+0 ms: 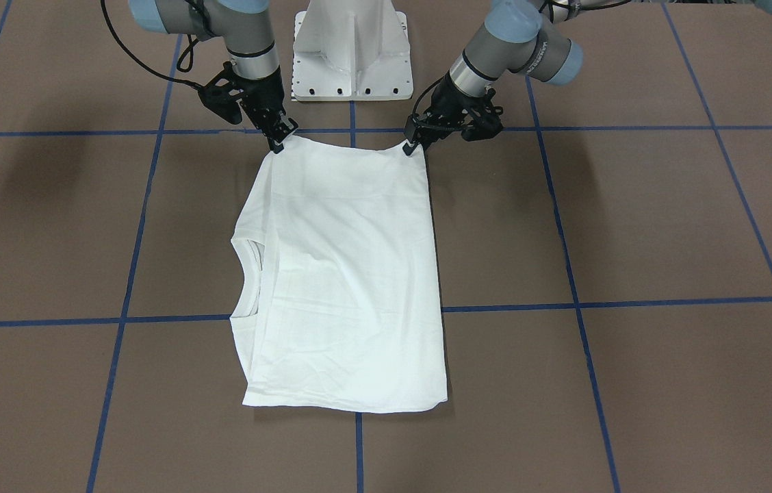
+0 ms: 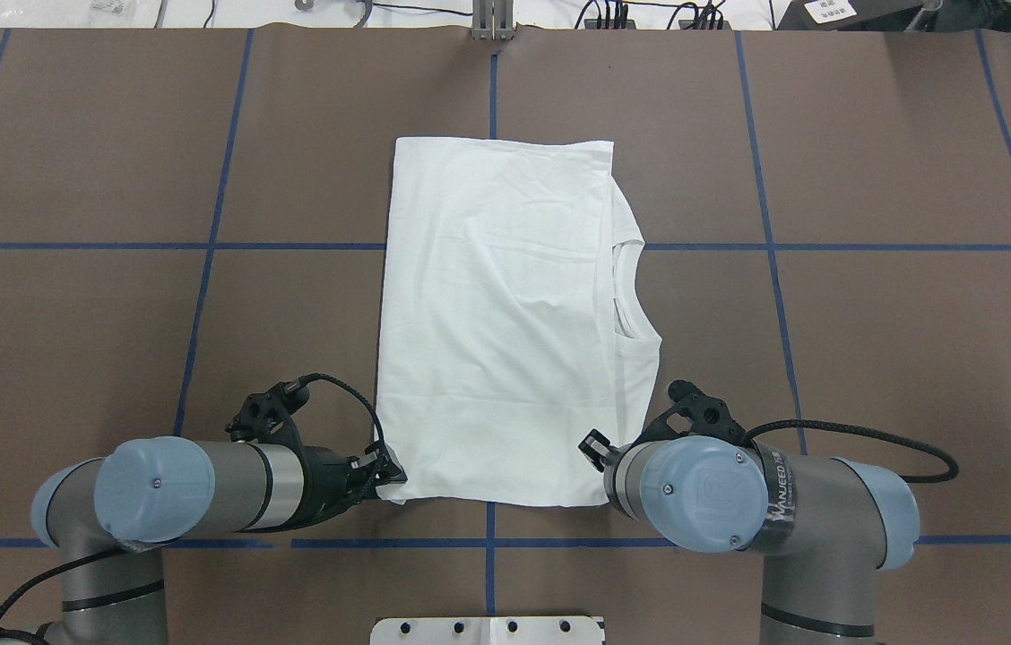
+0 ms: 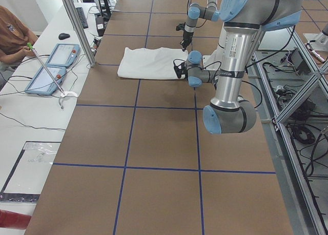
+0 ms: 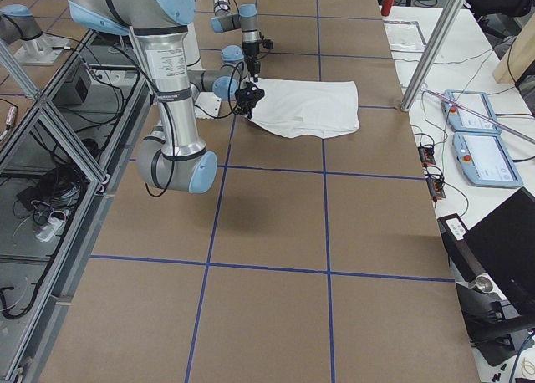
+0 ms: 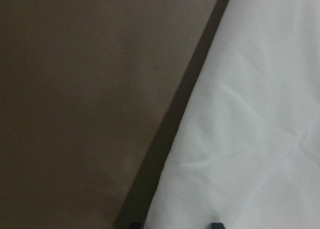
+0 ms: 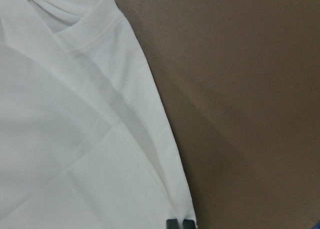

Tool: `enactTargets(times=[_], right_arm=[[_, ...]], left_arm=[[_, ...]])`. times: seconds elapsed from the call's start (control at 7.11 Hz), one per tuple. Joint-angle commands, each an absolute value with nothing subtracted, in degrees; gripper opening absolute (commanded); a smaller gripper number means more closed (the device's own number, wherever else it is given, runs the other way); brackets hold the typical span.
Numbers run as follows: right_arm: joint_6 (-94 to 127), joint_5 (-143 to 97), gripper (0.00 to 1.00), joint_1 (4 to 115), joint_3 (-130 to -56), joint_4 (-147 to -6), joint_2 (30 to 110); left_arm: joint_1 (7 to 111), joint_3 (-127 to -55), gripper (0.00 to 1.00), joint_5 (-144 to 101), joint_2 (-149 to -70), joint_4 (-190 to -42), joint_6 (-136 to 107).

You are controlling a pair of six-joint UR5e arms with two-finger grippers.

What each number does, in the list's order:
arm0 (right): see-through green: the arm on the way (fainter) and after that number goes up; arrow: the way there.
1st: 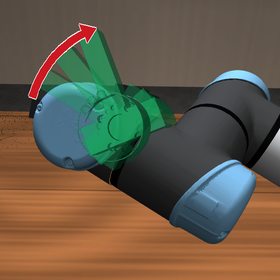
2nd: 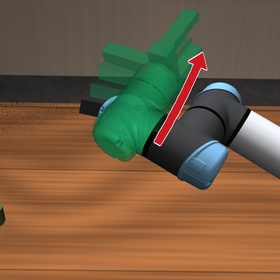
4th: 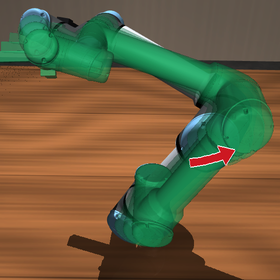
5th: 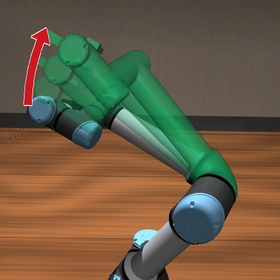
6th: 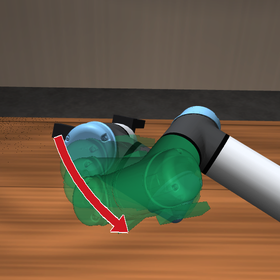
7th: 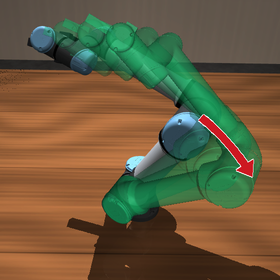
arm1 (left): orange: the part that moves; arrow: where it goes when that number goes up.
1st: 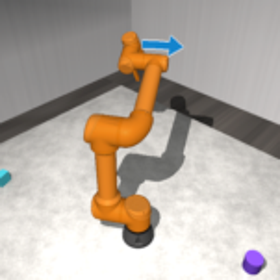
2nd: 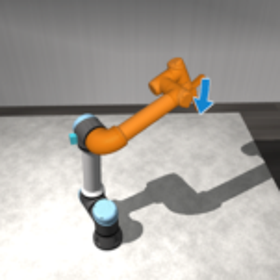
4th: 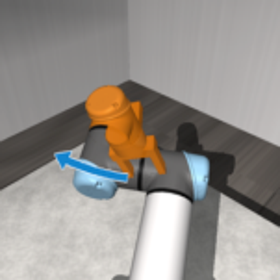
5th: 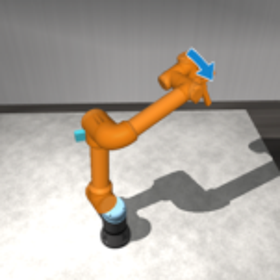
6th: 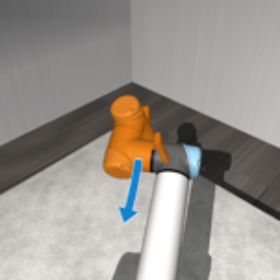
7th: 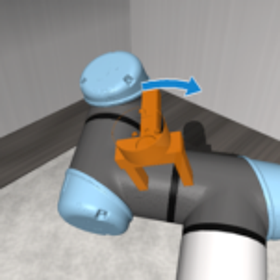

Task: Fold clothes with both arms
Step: 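Move the left gripper to the shirt's near corner beside the right gripper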

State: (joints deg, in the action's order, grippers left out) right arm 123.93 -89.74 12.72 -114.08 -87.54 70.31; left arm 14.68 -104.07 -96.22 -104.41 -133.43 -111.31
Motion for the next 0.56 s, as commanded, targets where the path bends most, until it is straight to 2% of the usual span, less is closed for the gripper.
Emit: enactTargets(times=[0.0, 0.28, 0.42], right_arm=[[123.93, -89.74, 0.0, 12.74, -114.08, -87.54, 70.31], [123.93, -89.74, 0.0, 12.74, -115.57, -87.63, 70.84], [123.93, -89.74, 0.0, 12.83, -116.27, -87.71, 71.54]], left_arm=[[14.5, -105.11, 0.0, -96.15, -103.62, -132.8, -111.71], [13.89, -107.04, 0.0, -96.24, -103.45, -132.71, -112.67], [12.15, -110.27, 0.0, -96.24, -101.01, -132.71, -114.24]])
